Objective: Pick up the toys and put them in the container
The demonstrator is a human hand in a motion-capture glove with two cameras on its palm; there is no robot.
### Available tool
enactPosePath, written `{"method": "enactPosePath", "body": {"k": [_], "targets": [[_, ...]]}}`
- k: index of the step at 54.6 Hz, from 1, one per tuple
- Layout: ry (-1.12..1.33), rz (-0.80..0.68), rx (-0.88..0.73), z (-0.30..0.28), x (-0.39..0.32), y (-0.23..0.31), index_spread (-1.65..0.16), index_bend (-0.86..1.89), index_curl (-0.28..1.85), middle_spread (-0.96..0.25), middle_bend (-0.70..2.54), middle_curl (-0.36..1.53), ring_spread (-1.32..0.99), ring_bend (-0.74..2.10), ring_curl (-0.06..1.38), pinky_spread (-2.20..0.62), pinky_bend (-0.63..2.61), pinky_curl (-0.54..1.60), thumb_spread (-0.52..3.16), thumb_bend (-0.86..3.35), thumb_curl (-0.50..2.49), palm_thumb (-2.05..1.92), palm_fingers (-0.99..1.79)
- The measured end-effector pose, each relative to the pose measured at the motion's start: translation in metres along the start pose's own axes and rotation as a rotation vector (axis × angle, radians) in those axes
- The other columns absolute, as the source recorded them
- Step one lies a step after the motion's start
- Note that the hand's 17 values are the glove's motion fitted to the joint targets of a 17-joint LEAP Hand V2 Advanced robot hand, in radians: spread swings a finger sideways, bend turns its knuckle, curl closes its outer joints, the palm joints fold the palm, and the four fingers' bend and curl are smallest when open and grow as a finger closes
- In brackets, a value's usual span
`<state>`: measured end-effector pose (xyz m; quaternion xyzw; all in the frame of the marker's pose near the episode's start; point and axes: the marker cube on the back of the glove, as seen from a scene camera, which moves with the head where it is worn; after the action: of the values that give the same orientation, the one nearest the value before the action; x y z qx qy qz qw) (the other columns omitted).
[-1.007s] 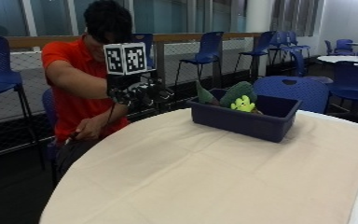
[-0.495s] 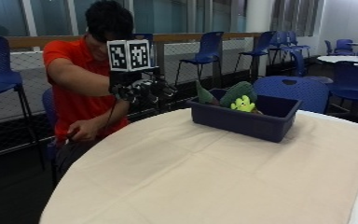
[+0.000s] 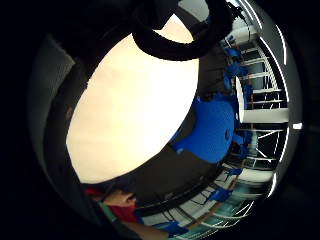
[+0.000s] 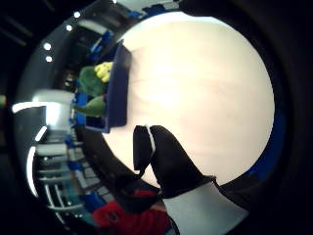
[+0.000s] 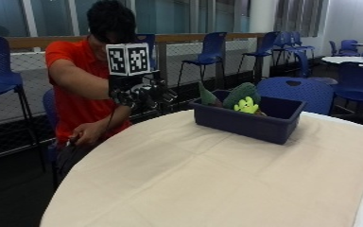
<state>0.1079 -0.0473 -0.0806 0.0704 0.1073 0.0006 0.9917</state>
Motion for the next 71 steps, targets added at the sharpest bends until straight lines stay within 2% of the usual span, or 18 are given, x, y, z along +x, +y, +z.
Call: {"method": "enactPosePath", "body": {"k": [32, 71], "targets": [[-0.023, -0.028, -0.007, 0.002, -0.016, -0.003, -0.37, 0.15, 0.25, -0.14, 0.18, 0.34, -0.01, 0.22, 0.37, 0.09, 0.76, 0.33, 1.17, -0.04, 0.22, -0.05, -0.06], [-0.062, -0.005, -0.011, 0.009, 0.002, 0.010, -0.37, 0.15, 0.25, -0.14, 0.18, 0.35, -0.01, 0.22, 0.38, 0.09, 0.76, 0.34, 1.16, -0.04, 0.22, -0.05, -0.06]]}}
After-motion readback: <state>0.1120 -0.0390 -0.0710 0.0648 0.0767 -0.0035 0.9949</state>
